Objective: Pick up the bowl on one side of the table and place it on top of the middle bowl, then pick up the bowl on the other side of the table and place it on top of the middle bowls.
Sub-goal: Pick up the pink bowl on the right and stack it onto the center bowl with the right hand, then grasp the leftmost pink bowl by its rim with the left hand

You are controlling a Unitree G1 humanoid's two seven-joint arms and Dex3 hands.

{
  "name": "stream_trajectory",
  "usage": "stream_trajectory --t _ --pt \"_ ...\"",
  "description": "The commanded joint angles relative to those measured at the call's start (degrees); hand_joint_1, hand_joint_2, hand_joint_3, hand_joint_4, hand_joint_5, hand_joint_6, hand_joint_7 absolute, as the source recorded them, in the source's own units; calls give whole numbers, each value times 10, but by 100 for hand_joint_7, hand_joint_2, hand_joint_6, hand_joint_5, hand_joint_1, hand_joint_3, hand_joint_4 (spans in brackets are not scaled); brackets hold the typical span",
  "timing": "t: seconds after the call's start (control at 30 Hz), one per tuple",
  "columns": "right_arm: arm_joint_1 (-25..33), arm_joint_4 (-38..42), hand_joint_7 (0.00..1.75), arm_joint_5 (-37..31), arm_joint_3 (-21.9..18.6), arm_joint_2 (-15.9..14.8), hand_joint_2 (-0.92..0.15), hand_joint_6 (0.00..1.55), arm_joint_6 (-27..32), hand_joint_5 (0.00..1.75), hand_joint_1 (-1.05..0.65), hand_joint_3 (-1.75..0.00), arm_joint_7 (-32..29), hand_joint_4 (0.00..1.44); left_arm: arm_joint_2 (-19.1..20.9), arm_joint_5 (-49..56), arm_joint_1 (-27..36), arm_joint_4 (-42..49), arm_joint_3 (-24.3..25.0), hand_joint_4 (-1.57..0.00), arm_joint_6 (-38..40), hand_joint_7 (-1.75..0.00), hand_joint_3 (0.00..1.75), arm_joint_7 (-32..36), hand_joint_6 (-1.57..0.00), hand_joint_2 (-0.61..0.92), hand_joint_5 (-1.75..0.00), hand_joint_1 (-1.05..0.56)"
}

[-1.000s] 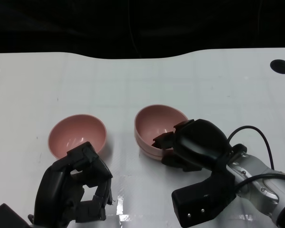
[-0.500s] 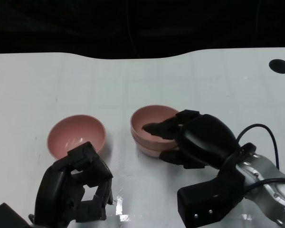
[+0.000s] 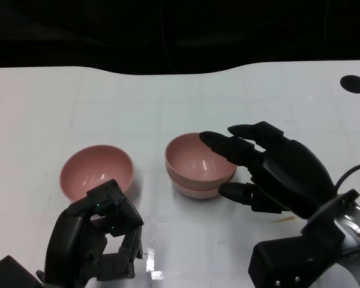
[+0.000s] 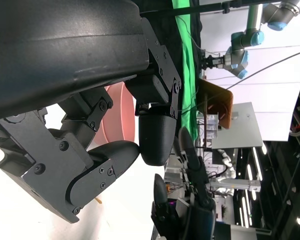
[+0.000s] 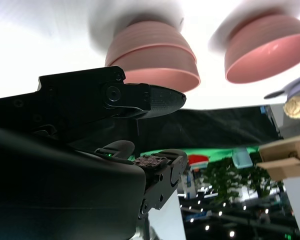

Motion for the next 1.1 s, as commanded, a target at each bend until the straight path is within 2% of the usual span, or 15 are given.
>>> stream_trajectory --t 0.03,0.07,0.17,0.2,0.43,0.47,0.53,0.6,0.63,0.67,0.7,0.8,0.93,1.07,1.1 --pt "8 -9 0 8 -11 -7 -92 24 -5 56 -81 -34 -4 0 1 4 -1 5 7 -100 -8 -151 146 6 -88 31 -170 -20" --pt "8 -10 0 7 -12 -6 -92 24 -6 57 -81 -34 -4 0 1 4 -1 5 7 -100 -8 -151 147 6 -88 31 -170 -20" --pt "104 -46 13 51 -57 -25 -92 50 -84 75 -55 -23 -69 26 0 7 -5 10 9 -98 -14 -153 145 8 -86 31 -171 -20" --pt "118 -50 15 58 -65 -27 -92 53 -98 78 -52 -22 -76 29 0 8 -5 11 10 -98 -15 -153 145 9 -86 31 -171 -20" --pt "126 -48 16 59 -77 -21 -92 56 -117 82 -48 -20 -72 31 -4 12 -6 13 14 -97 -16 -153 144 7 -85 31 -171 -20" --pt "151 -47 16 94 -83 -17 -92 56 -139 82 -48 -20 -73 31 -5 11 -7 13 15 -97 -19 -153 144 7 -85 31 -171 -20" --pt "195 -42 27 165 -94 -5 -92 74 -180 99 -31 -20 -73 48 -7 4 -9 15 19 -92 -25 -146 129 4 -84 39 -168 -20" --pt "217 -34 32 206 -101 3 -92 80 -210 107 -24 -21 -70 53 -10 4 -9 13 20 -91 -30 -142 124 7 -84 41 -166 -19" --pt "221 -29 39 217 -103 6 -90 85 -222 113 -18 -27 -68 60 -10 6 -8 11 21 -88 -31 -133 121 9 -84 42 -163 -18" --pt "229 -22 47 234 -106 10 -84 84 -238 115 -17 -39 -66 63 -12 4 -7 4 21 -88 -25 -130 120 11 -85 42 -162 -18" --pt "234 -17 61 249 -108 14 -74 83 -249 125 -13 -58 -62 66 -12 3 -5 0 21 -84 -21 -121 115 12 -85 44 -159 -19" --pt "251 -11 83 287 -114 28 -60 81 -257 143 -9 -90 -45 69 -12 8 -3 -11 21 -77 -17 -112 108 18 -84 48 -153 -20" --pt "263 -6 100 332 -116 49 -50 84 -246 160 -7 -115 -17 77 -8 37 -5 -15 25 -70 -37 -107 102 34 -76 49 -144 -20" --pt "276 -20 124 391 -116 69 -44 84 -203 169 -8 -139 25 85 11 102 -11 -19 29 -64 -67 -92 106 63 -63 44 -129 -22" --pt "277 -26 131 400 -118 74 -42 83 -190 172 -9 -143 33 87 16 110 -10 -28 30 -63 -63 -85 101 67 -61 46 -124 -24"
